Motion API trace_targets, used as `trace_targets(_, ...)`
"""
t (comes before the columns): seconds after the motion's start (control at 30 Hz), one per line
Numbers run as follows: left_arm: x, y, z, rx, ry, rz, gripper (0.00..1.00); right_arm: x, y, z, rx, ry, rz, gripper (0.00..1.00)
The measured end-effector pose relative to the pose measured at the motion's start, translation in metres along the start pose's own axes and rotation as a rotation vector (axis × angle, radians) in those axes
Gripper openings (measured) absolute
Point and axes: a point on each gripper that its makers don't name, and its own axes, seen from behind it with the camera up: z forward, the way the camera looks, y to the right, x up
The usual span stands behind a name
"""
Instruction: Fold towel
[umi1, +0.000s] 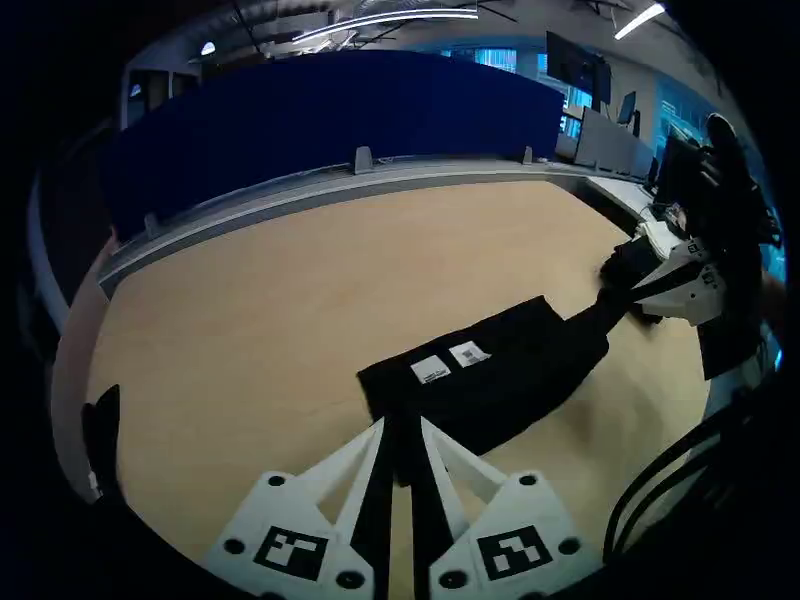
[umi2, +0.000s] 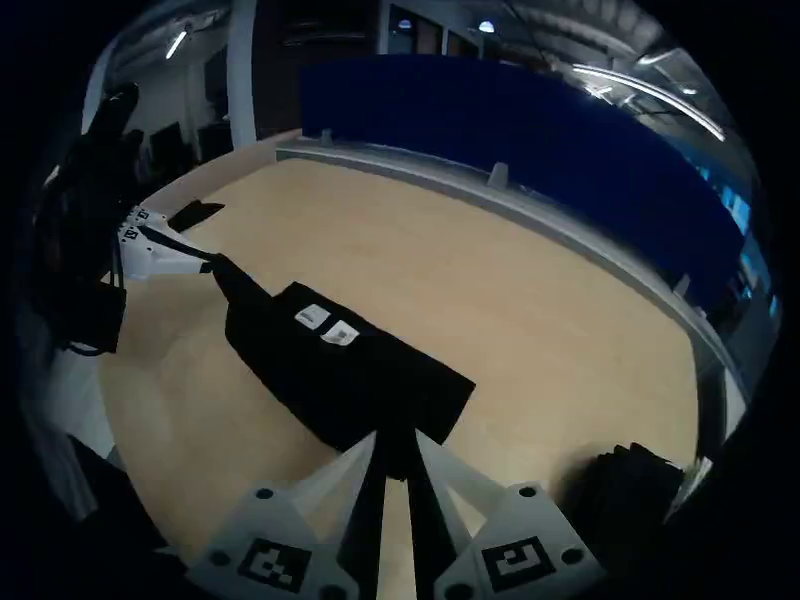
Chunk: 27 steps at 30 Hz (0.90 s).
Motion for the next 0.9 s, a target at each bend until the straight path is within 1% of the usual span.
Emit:
trace_targets(0.17, -0.002, -0.004, 0.017, 0.007, -0.011, -0.002, 0.1, -0.001, 0.013, 0.017, -0.004, -0.013, 0.035, 0.12)
trace_targets(0.37, -0.01, -0.007, 0.037, 0.025, -0.028, -0.003, 0.1, -0.011, 0.022, 0.038, -0.003, -0.05, 0.058, 0.12)
trace_targets(0.57, -0.015, -0.009, 0.051, 0.052, -0.025, 0.025, 0.1, -0.016, 0.024, 0.05, -0.033, -0.061, 0.055, 0.12)
trace_targets(0.77, -0.017, -0.009, 0.065, 0.054, -0.029, 0.027, 0.11, -0.021, 0.029, 0.062, -0.065, -0.074, 0.06, 0.13)
trace_targets(0.9, -0.016, -0.011, 0.071, 0.058, -0.028, 0.028, 0.13, -0.02, 0.032, 0.067, -0.082, -0.071, 0.066, 0.13)
